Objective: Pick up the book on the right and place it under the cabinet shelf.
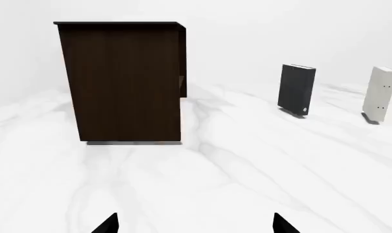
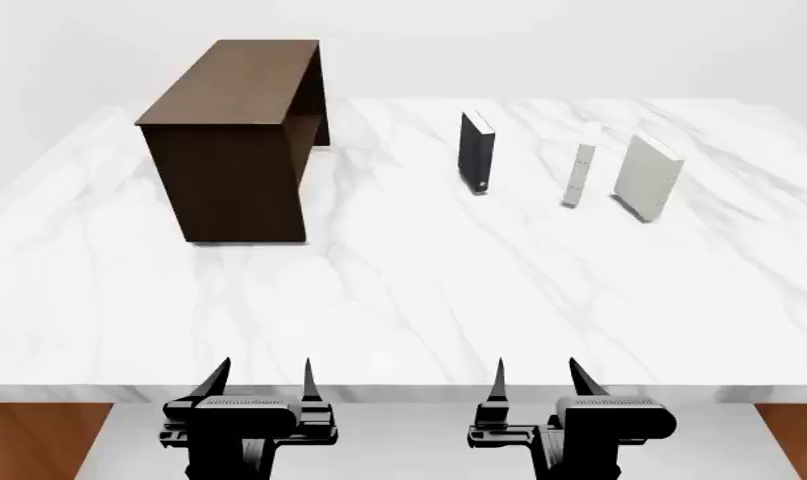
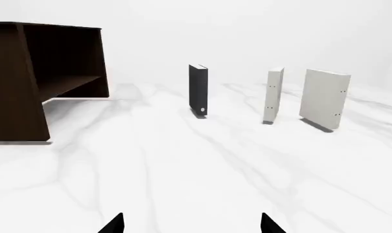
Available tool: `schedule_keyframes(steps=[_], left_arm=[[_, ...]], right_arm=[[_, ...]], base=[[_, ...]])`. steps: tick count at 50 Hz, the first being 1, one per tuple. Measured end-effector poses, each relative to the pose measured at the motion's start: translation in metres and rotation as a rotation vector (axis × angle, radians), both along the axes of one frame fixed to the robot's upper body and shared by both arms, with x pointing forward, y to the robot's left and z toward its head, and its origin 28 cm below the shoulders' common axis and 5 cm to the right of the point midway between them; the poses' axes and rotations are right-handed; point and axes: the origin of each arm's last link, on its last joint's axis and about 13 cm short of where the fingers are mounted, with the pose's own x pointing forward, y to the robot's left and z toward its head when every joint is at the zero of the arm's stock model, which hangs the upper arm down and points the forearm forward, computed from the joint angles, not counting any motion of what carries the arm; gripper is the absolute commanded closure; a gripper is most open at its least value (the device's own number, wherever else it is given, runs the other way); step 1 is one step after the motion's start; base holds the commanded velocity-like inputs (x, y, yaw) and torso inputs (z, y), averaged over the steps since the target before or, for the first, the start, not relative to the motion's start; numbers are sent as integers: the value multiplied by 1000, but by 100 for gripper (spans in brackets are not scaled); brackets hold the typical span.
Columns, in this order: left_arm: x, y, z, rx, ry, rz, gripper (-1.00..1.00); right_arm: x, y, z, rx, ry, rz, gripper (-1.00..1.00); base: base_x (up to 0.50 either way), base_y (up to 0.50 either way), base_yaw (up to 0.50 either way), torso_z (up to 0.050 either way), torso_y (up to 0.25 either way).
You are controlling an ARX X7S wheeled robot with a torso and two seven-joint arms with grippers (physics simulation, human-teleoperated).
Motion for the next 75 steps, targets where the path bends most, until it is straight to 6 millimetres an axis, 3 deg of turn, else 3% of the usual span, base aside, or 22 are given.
schedule_keyframes(steps=[8, 28, 37, 54, 75], left_arm=[[1, 2, 15, -2, -30, -1, -100], [31, 12, 121, 5, -235, -17, -100], [38, 16, 155, 1, -300, -18, -100], [38, 19, 181, -4, -344, -18, -100], [36, 23, 192, -10, -366, -13, -100]], right_arm=[[2, 1, 19, 27, -10, -15, -100], [17, -3, 136, -70, -184, 56, -100], [18, -8, 176, -114, -256, 63, -100], [13, -9, 205, -145, -324, 66, -100], [11, -8, 220, -137, -360, 74, -100]], base=[[0, 0, 0, 0, 0], [0, 0, 0, 0, 0], [0, 0, 0, 5, 0], [0, 0, 0, 50, 0], [0, 0, 0, 50, 0]])
